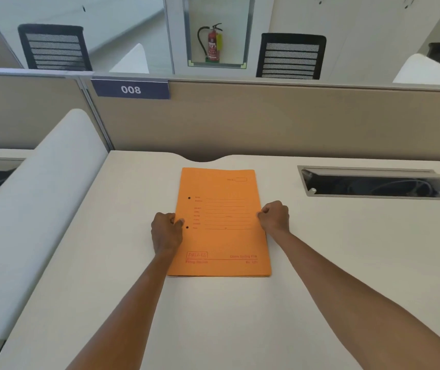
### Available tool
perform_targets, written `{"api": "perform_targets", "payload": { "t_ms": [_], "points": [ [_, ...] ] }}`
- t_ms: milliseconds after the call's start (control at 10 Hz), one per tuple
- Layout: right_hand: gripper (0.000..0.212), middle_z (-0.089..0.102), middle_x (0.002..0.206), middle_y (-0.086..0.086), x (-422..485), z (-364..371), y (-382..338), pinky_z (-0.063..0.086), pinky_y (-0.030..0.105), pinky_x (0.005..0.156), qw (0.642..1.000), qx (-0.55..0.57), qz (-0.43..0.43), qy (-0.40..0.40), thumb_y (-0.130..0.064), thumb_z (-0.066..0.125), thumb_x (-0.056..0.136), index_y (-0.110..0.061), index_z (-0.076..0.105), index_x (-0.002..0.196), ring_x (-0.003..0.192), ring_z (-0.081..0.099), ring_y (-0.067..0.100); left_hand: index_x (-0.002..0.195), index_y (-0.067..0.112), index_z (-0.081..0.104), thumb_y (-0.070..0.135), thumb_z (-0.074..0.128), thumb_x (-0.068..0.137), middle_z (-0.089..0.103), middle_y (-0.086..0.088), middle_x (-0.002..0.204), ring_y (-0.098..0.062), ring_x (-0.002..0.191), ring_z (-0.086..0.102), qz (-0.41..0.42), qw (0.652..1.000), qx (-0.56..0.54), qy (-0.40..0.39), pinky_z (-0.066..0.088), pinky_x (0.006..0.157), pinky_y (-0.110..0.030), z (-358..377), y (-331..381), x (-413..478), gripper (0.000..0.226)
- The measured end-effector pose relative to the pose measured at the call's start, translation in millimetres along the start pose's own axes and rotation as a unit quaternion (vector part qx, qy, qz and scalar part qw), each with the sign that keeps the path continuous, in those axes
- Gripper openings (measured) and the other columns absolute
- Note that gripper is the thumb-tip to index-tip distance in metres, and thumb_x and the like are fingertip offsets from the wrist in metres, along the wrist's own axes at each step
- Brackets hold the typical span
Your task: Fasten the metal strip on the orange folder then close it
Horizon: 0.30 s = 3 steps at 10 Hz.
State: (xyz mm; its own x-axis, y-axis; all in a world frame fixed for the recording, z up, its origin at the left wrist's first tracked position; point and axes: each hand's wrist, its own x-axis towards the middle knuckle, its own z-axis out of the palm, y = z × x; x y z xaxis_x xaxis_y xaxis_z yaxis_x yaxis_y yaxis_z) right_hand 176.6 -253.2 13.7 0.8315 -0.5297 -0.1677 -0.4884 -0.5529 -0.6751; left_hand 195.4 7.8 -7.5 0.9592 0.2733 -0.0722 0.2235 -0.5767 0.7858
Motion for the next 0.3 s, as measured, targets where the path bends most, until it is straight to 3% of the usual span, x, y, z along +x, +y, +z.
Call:
{"api": "perform_targets", "payload": {
  "t_ms": [100, 200, 300],
  "points": [
    [0.025, 0.062, 0.081, 0.013, -2, -5, -1, 0.045, 0.030, 0.063, 1.000, -0.025, -0.006, -0.013, -0.017, 0.065, 0.087, -0.007, 0.057, 0.066, 0.077, 0.062, 0.030, 0.081, 0.001, 0.068, 0.016, 0.069, 0.085, 0.067, -0.014, 0.088, -0.032, 0.080, 0.063, 0.012, 1.000, 0.025, 0.006, 0.046, 0.068, -0.033, 1, 1, -2, 0.016],
    [0.023, 0.061, 0.100, 0.012, -12, -9, 2, 0.047, 0.038, 0.077, 0.990, -0.095, -0.092, 0.039, -0.030, 0.055, 0.096, -0.008, 0.063, 0.092, 0.098, 0.057, 0.029, 0.103, 0.001, 0.065, 0.027, 0.061, 0.091, 0.060, -0.018, 0.110, -0.037, 0.101, 0.056, 0.092, 0.987, 0.124, 0.043, 0.044, 0.087, -0.046, 1, 3, -12, 0.029],
    [0.051, 0.053, 0.138, 0.016, -25, -8, 7, 0.036, 0.042, 0.109, 0.957, -0.162, -0.233, 0.066, -0.041, 0.040, 0.101, -0.002, 0.048, 0.132, 0.132, 0.043, 0.032, 0.130, 0.002, 0.049, 0.029, 0.051, 0.097, 0.054, -0.019, 0.132, -0.036, 0.122, 0.047, 0.231, 0.953, 0.183, 0.071, 0.036, 0.102, -0.048, 7, 13, -24, 0.043]
  ]
}}
